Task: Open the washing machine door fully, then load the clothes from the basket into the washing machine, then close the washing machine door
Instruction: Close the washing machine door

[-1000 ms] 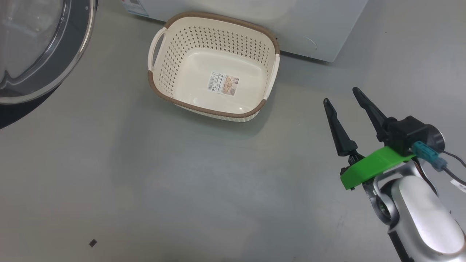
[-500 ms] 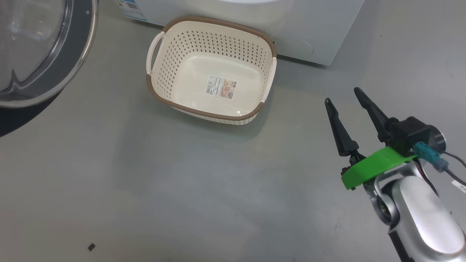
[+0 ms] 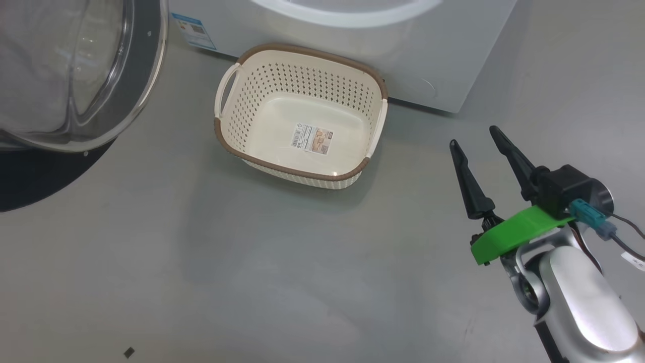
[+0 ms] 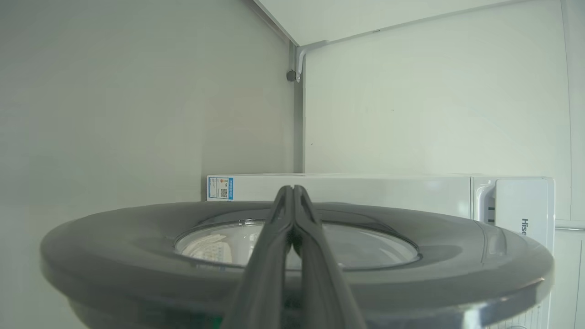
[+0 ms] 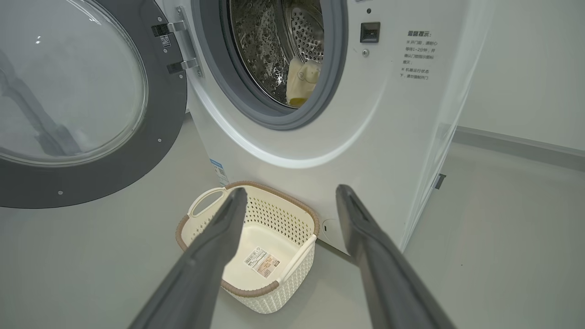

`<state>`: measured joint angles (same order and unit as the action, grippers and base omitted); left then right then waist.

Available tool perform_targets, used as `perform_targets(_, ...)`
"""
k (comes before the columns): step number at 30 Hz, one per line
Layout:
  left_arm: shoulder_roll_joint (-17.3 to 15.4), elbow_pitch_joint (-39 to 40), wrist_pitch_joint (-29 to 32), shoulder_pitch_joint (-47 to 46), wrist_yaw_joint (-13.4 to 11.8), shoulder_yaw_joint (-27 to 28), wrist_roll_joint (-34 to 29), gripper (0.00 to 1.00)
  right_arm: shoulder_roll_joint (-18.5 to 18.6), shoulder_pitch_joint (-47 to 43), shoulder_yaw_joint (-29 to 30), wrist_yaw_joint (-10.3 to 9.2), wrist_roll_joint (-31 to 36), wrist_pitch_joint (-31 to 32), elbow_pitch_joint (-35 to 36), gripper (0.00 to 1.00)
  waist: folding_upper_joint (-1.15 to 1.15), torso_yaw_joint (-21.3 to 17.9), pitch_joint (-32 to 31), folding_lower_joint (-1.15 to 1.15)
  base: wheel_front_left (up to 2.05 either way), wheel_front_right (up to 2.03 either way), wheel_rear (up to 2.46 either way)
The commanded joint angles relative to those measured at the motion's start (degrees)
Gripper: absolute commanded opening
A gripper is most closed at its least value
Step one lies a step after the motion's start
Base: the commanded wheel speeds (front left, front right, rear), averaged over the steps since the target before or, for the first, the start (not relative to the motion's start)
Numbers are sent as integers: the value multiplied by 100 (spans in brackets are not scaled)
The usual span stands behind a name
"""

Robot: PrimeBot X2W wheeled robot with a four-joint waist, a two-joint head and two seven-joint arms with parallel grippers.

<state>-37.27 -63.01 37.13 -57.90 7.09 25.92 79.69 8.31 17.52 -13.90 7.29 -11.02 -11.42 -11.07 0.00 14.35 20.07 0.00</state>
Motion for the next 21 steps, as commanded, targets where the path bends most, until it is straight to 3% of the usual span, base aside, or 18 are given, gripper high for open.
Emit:
perform_targets(1, -283, 282, 147, 129, 39, -12, 44, 0, -69, 5, -100, 20, 8, -70, 136, 100, 0, 15, -55, 0, 0, 0, 0)
perform_targets(21, 237, 1686, 1106, 992, 39, -377, 228, 0, -232, -53, -96, 20, -82, -257, -114, 100, 0, 54, -336, 0, 0, 0, 0)
